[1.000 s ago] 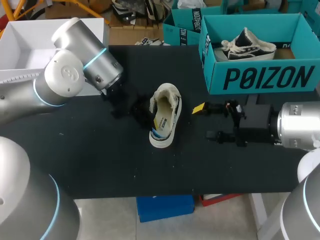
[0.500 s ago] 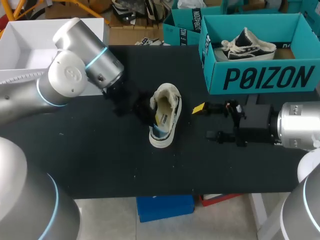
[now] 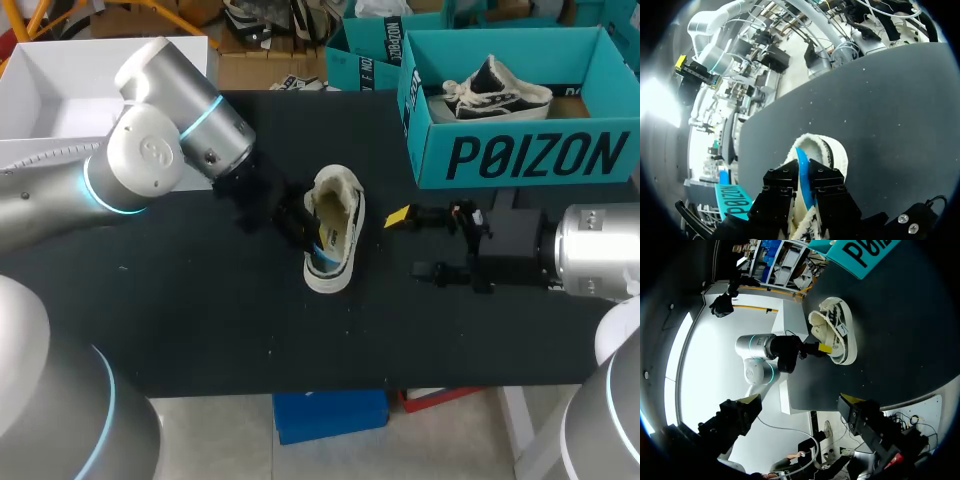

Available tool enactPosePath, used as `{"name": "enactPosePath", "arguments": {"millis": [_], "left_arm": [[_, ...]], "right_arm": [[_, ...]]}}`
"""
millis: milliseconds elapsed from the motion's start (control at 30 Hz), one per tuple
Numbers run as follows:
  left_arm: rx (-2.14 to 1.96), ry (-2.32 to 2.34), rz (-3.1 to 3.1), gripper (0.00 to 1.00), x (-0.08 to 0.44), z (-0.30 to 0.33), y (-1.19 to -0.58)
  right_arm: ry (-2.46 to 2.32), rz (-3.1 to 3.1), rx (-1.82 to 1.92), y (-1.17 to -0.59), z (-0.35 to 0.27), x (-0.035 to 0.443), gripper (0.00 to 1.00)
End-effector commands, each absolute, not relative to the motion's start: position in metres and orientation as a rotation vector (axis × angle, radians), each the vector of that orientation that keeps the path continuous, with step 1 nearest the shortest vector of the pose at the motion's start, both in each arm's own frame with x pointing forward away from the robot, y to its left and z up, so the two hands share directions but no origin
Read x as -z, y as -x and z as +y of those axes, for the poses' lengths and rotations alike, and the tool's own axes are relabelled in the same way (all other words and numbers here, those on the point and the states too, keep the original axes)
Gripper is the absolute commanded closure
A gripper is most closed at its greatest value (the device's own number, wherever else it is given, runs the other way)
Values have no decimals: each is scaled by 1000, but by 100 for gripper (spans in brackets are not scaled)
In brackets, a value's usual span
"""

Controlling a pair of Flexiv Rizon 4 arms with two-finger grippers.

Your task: Take the shoe out of the shoebox, open the shoe tongue, remove and reinsert the insole, then place the shoe into the shoebox

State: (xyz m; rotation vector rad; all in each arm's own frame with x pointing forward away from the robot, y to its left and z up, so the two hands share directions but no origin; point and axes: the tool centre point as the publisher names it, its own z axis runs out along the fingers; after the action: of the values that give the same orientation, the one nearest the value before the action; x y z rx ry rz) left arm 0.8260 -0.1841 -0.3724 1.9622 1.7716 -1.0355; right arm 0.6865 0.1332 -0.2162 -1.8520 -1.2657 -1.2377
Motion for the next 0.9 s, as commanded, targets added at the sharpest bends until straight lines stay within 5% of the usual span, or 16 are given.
{"name": "enactPosePath", "arguments": {"millis": [33,67,133,267,333,500,900], "left_arm": [[1037,-1975,1770,51,365,-181,-824],[1043,-1977,1764,29,359,-178,-823],[1040,-1992,1738,10,345,-172,-823],[982,-2020,1695,9,314,-157,-828],[937,-2032,1688,21,303,-152,-834],[799,-2123,1701,97,300,-150,-834],[361,-2357,1738,100,325,-158,-820]], "right_arm": [[1854,-1266,1237,-687,134,216,0],[1854,-1266,1237,-687,134,216,0],[1854,-1266,1237,-687,134,216,0],[1854,-1266,1237,-687,134,216,0],[1854,-1266,1237,-687,134,216,0],[1854,-1266,1237,-687,134,216,0],[1854,-1266,1237,-687,134,216,0]]}}
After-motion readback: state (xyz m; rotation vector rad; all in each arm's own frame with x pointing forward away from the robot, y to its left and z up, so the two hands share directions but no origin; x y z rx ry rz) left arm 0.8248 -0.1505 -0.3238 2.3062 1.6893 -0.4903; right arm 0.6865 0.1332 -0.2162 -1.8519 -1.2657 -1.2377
